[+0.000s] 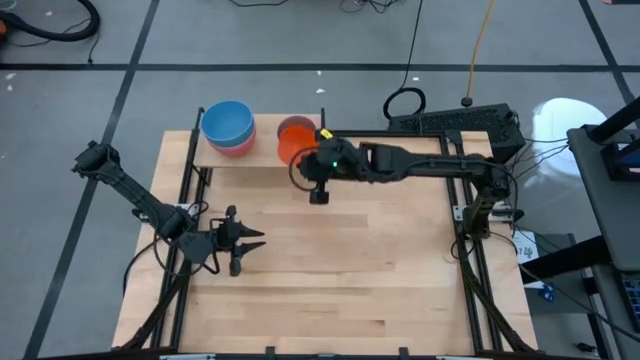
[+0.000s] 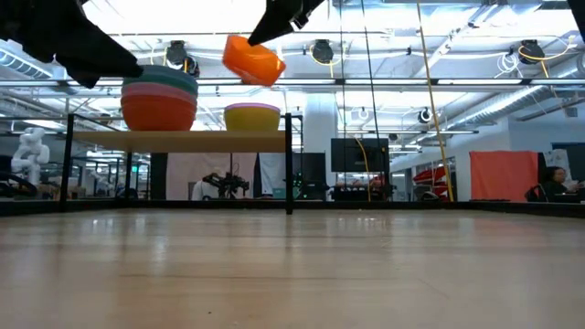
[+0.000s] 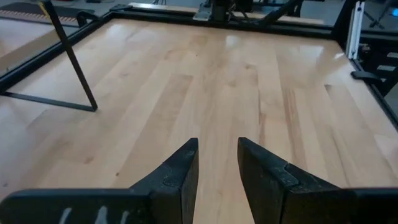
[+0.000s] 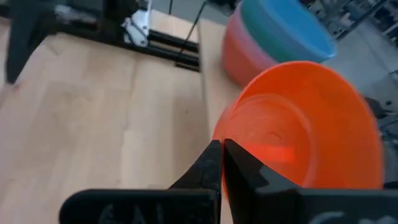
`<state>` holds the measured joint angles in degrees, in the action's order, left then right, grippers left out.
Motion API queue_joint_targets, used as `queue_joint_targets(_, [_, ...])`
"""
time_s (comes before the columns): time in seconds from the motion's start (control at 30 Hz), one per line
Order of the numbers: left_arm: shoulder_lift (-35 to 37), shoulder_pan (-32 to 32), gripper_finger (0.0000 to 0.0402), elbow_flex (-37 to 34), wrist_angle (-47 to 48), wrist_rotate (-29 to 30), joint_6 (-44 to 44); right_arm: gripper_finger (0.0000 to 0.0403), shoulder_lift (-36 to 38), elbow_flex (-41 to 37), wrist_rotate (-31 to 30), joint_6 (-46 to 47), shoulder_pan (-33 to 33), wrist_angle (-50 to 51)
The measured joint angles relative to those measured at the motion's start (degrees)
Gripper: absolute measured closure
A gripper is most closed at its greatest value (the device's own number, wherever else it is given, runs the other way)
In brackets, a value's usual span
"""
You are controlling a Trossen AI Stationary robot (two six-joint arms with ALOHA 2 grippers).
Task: Place and stack bowls onto a shelf
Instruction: Stack the orange bowl into the purple bowl on the shelf
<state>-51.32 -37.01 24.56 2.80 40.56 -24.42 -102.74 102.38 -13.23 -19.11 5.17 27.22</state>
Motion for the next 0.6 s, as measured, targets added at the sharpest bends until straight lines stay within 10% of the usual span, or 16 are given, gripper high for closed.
queue_joint_targets(0.6, [-15.38, 0.02, 0.0286, 0.00, -16.04, 0.04, 0.71, 0.0403, -0.17, 10.95, 6.10, -5.20, 9.30, 0.08])
